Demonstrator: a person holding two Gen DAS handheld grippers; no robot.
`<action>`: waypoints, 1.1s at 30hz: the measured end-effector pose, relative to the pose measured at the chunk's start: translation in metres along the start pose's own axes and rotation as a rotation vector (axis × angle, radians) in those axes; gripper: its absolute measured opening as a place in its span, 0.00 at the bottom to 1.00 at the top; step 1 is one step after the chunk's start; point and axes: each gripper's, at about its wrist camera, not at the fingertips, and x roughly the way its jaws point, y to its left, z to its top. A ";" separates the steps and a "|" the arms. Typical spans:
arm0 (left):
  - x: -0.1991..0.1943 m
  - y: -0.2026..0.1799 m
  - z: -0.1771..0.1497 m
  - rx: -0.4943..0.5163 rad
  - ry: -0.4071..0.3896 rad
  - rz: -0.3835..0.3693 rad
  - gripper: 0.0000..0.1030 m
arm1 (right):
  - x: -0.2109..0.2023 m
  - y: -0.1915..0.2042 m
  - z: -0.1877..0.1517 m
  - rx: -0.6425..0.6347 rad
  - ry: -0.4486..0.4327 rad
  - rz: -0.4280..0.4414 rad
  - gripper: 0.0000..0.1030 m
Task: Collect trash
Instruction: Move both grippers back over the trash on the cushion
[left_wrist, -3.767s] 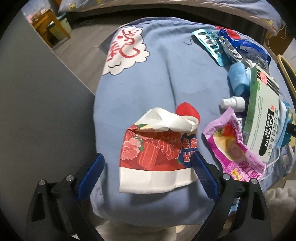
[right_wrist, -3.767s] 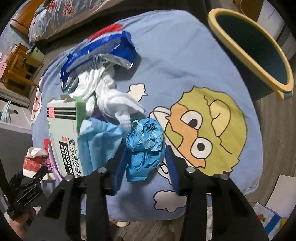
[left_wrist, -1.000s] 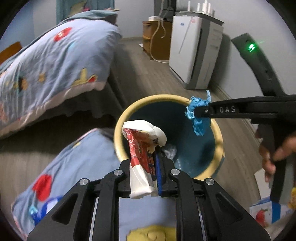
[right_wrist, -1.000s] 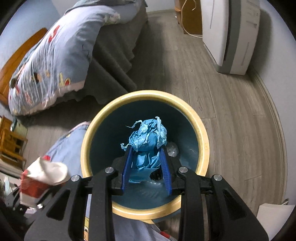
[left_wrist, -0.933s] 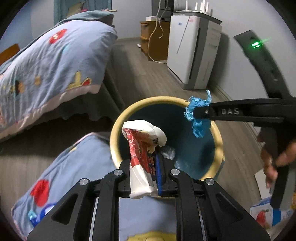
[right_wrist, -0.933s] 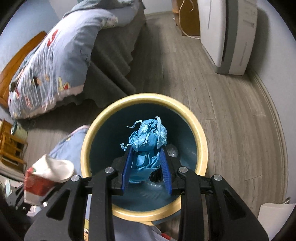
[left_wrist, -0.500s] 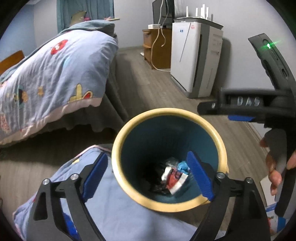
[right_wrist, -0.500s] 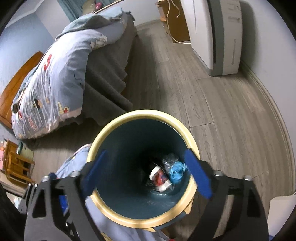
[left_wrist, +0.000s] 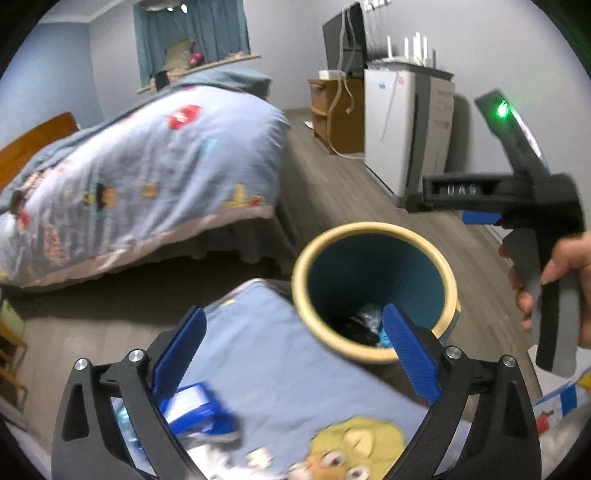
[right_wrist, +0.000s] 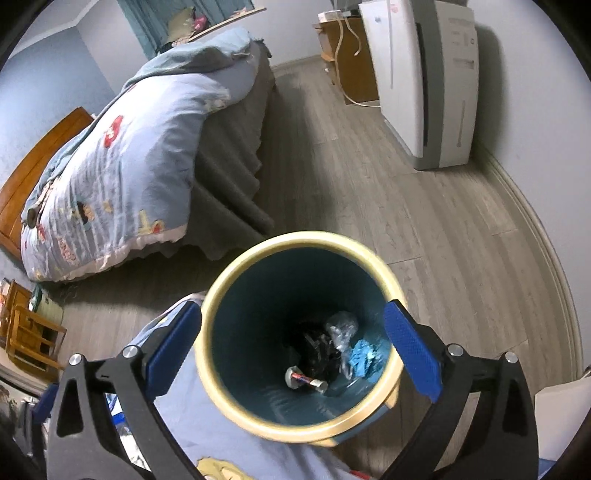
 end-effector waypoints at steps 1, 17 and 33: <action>-0.012 0.011 -0.003 -0.009 -0.006 0.015 0.93 | -0.002 0.007 -0.003 -0.014 0.002 0.004 0.94; -0.091 0.164 -0.085 -0.315 0.027 0.231 0.95 | -0.025 0.131 -0.085 -0.179 0.105 0.148 0.94; -0.058 0.181 -0.152 -0.280 0.223 0.203 0.95 | 0.036 0.182 -0.142 -0.306 0.304 0.129 0.94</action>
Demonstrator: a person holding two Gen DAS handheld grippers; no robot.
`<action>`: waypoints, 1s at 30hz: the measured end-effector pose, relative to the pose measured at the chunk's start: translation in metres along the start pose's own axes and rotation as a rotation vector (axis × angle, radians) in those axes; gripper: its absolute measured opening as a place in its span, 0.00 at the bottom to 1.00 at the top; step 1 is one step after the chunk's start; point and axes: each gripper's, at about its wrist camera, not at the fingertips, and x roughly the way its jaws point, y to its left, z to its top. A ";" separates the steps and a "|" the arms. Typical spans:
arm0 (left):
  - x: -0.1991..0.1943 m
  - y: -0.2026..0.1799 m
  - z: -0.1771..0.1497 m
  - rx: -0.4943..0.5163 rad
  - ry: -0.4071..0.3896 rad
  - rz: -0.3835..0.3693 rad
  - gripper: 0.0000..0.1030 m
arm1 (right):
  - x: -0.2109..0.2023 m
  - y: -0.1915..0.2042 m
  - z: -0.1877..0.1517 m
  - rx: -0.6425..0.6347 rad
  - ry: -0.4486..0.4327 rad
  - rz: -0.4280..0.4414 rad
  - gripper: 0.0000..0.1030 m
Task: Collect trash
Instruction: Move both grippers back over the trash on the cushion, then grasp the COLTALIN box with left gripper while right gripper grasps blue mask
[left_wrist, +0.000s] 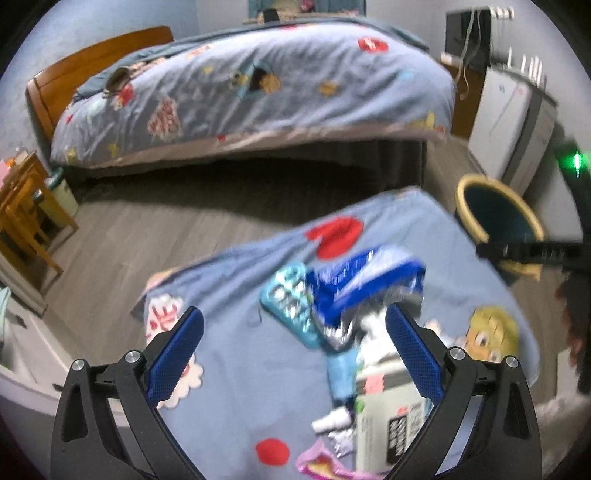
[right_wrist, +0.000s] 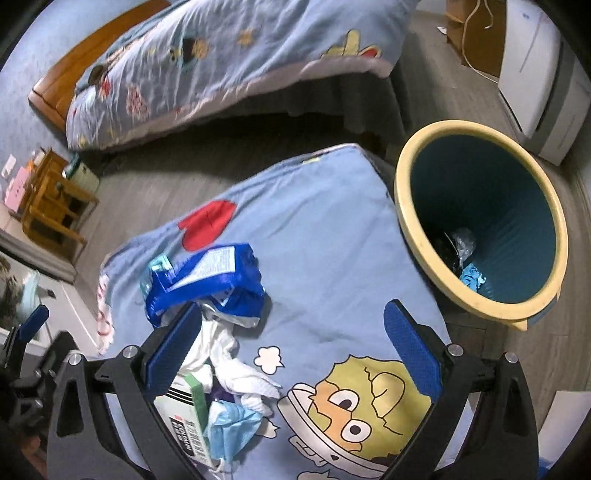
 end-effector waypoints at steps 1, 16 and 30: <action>0.003 -0.002 -0.004 0.004 0.014 0.001 0.95 | 0.001 0.001 -0.001 -0.003 0.004 -0.001 0.94; 0.021 -0.062 -0.063 0.102 0.164 -0.040 0.95 | -0.031 -0.007 -0.062 0.130 -0.034 0.044 0.94; 0.046 -0.079 -0.076 0.139 0.243 -0.068 0.86 | -0.027 -0.022 -0.075 0.178 -0.028 0.005 0.94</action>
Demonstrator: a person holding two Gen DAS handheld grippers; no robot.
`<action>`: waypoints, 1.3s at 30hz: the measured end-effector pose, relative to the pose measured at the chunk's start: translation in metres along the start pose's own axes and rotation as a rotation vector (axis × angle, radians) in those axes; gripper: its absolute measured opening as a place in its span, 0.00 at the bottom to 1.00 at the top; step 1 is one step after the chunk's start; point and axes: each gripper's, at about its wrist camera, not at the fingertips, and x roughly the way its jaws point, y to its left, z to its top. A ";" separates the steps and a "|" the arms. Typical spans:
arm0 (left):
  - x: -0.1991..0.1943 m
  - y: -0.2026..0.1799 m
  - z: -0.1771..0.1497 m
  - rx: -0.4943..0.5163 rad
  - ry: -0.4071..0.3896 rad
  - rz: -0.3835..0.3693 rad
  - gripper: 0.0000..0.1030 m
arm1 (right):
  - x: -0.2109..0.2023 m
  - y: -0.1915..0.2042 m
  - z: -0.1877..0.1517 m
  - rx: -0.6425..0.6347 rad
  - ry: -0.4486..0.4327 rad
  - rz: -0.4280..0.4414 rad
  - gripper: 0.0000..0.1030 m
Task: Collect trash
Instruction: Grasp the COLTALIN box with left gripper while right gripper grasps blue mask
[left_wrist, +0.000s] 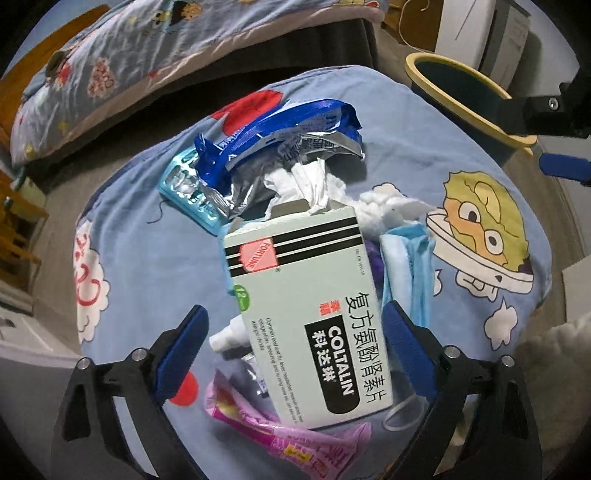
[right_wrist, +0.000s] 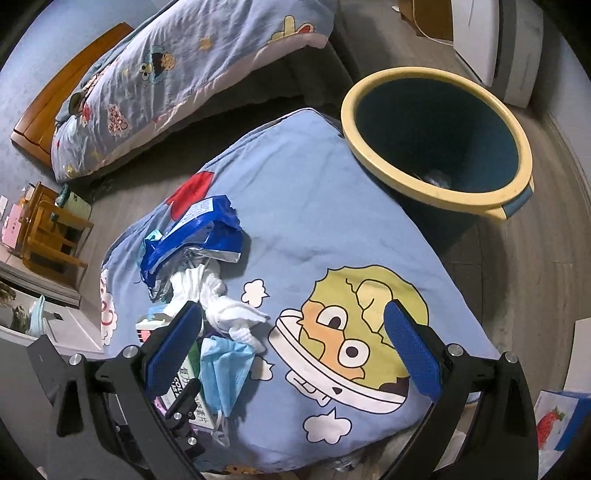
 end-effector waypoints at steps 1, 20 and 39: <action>0.000 0.002 0.001 -0.007 0.002 -0.019 0.74 | 0.002 0.002 0.000 -0.006 0.005 0.002 0.94; -0.023 0.062 0.007 -0.215 -0.027 -0.100 0.37 | 0.046 0.045 -0.040 -0.154 0.189 0.064 0.76; -0.002 0.014 0.004 -0.059 0.023 -0.026 0.81 | 0.037 0.031 -0.019 -0.096 0.112 0.091 0.07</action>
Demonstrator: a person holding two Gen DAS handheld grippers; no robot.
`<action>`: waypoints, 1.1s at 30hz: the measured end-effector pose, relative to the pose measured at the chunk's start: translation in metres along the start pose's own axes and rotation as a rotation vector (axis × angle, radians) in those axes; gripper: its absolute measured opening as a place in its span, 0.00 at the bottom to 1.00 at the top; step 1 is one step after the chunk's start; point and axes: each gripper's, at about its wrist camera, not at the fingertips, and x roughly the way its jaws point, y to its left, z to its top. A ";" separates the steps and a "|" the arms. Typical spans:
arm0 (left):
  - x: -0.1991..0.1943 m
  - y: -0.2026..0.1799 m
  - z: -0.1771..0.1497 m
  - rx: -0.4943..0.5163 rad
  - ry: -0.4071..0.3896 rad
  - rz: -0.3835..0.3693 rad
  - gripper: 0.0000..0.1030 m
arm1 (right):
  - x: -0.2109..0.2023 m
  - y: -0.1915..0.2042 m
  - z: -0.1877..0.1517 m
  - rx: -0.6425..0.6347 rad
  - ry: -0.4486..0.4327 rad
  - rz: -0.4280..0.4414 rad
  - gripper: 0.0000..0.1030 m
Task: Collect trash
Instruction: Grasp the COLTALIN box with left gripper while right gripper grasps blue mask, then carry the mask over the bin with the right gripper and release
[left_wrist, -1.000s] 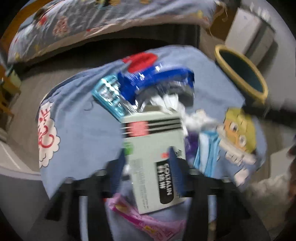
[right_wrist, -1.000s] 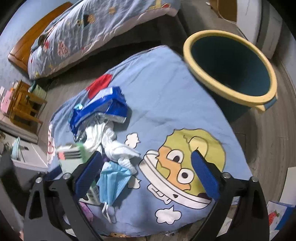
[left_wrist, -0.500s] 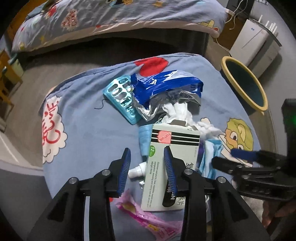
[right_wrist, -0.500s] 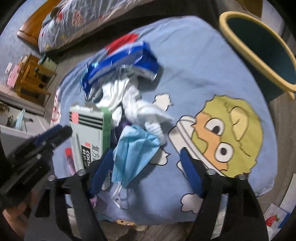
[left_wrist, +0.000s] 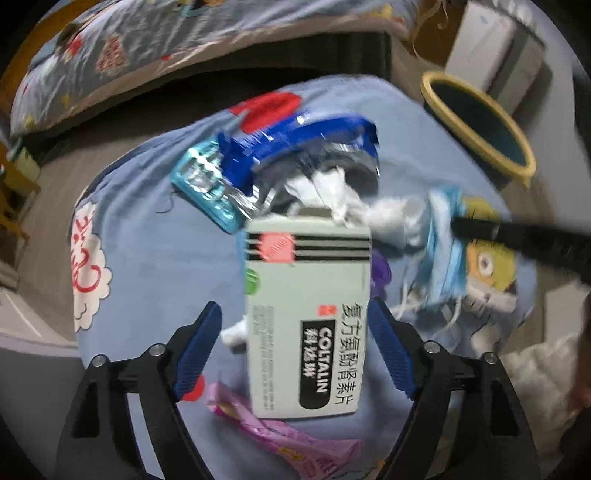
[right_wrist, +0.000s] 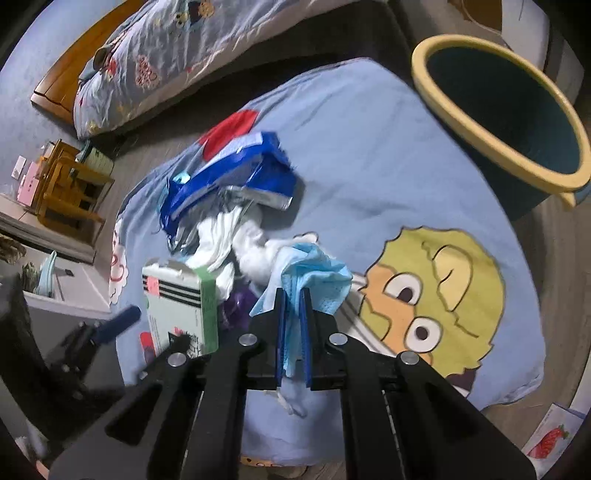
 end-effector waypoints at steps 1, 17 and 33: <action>0.004 -0.006 -0.001 0.021 0.007 0.023 0.81 | -0.003 0.001 0.001 -0.006 -0.011 -0.004 0.07; -0.020 -0.006 0.009 0.053 -0.075 0.054 0.71 | -0.045 0.011 0.027 -0.059 -0.157 0.006 0.07; -0.092 -0.001 0.063 -0.008 -0.359 0.012 0.71 | -0.138 0.004 0.094 -0.206 -0.378 -0.038 0.07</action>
